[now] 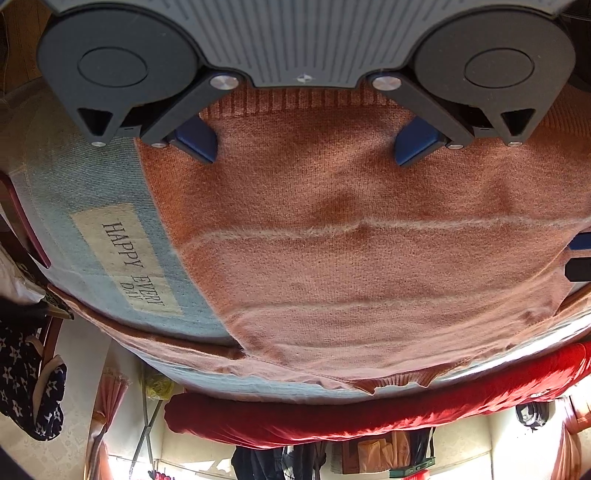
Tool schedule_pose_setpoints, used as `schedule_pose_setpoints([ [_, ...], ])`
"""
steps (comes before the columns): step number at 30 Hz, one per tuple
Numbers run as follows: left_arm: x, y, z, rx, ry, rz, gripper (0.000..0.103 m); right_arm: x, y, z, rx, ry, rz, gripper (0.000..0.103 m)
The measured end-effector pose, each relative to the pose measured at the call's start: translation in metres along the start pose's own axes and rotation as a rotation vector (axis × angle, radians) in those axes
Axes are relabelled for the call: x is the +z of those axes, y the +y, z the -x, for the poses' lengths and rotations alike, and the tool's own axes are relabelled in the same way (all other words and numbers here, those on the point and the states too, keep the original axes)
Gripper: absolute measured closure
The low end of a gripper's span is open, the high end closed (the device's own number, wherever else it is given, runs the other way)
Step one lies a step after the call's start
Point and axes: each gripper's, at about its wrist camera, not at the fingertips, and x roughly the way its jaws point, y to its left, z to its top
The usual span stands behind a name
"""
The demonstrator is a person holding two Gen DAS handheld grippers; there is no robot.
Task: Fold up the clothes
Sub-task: 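Move the open left tool over the ribbed collar of the sweater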
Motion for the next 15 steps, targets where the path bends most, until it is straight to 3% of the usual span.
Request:
schedule_pose_setpoints([
  [3,0.002,-0.002,0.008,0.027,0.03,-0.023,0.001,0.012,-0.002,0.005,0.018,0.009,-0.021,0.0],
  [7,0.019,-0.003,0.014,0.077,0.065,-0.026,0.001,0.043,0.008,0.009,0.076,-0.058,0.003,0.0],
  [15,0.103,-0.001,0.003,0.149,0.012,-0.008,0.001,0.127,0.066,-0.039,0.296,-0.121,0.058,0.0],
])
